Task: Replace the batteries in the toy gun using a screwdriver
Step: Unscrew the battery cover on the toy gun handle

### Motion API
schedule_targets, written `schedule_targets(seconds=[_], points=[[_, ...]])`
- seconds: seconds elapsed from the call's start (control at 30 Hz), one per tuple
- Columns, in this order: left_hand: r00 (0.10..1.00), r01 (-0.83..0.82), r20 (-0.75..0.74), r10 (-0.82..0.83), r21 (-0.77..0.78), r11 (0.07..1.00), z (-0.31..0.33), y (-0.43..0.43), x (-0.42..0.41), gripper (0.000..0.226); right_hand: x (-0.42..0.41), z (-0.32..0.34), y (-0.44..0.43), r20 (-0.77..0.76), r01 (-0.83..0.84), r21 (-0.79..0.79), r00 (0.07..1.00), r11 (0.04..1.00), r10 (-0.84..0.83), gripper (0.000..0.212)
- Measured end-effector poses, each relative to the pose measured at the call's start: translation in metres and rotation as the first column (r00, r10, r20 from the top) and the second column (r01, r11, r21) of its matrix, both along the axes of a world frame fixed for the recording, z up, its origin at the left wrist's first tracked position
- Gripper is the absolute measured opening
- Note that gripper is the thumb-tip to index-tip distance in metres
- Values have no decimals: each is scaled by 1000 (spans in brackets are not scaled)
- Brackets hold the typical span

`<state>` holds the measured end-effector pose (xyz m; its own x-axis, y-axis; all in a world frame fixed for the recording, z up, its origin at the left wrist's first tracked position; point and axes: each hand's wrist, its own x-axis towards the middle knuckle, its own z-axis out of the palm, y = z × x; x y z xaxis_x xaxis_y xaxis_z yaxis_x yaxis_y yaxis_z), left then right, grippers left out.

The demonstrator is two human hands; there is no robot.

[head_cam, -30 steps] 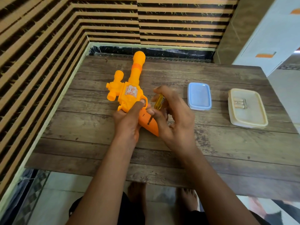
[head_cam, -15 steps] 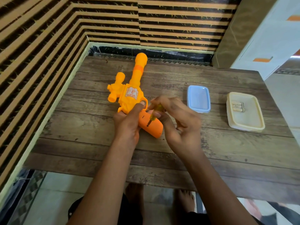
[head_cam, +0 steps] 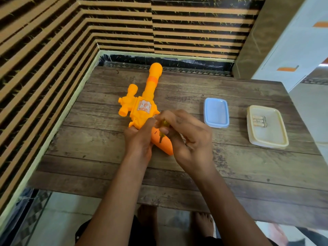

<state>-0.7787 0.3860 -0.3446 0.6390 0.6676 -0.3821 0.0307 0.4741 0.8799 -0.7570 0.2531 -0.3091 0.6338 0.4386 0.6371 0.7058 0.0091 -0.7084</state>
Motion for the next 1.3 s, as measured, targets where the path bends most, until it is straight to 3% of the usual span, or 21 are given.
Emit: schedule_targets(seconds=[0.07, 0.17, 0.43, 0.53, 0.63, 0.7, 0.77, 0.87, 1.03, 1.17, 1.3], points=[[999, 13, 43, -14, 5, 1000, 0, 0, -2, 26, -1, 1, 3, 5, 6, 8, 1000, 1000, -6, 16], [1000, 8, 27, -8, 6, 1000, 1, -2, -3, 15, 0, 1, 9, 17, 58, 41, 998, 997, -59, 14], [999, 39, 36, -38, -28, 999, 7, -2, -1, 29, 9, 5, 13, -70, -34, 24, 997, 999, 35, 32], [998, 35, 52, -34, -20, 999, 7, -2, -4, 24, 11, 7, 10, -79, -85, 37, 993, 996, 88, 21], [992, 75, 105, -71, -36, 997, 5, -1, -7, 34, 8, -1, 11, -29, -56, 8, 998, 998, 57, 12], [995, 74, 72, -67, -90, 993, 0, 3, -8, 16, 4, -10, 14, -15, -56, -26, 998, 998, 56, 11], [998, 55, 16, -54, -121, 991, -8, 8, -7, 29, -1, -14, 15, -15, -44, -35, 999, 998, 43, 8], [998, 67, 4, -67, -48, 997, -6, 5, -4, 12, -1, -15, 9, 12, 35, -39, 999, 999, -35, 8], [1000, 4, 13, -4, -41, 999, 0, 1, 0, 10, 4, -14, 2, -11, 75, -27, 997, 997, -75, 22], [999, 24, 25, -23, -54, 998, 0, 2, 0, 13, 1, -11, 6, 29, 77, -27, 997, 997, -76, 55], [999, 31, 16, -30, -49, 998, 1, 3, -1, 14, 0, -8, 6, 91, 82, -30, 993, 996, -79, 57]])
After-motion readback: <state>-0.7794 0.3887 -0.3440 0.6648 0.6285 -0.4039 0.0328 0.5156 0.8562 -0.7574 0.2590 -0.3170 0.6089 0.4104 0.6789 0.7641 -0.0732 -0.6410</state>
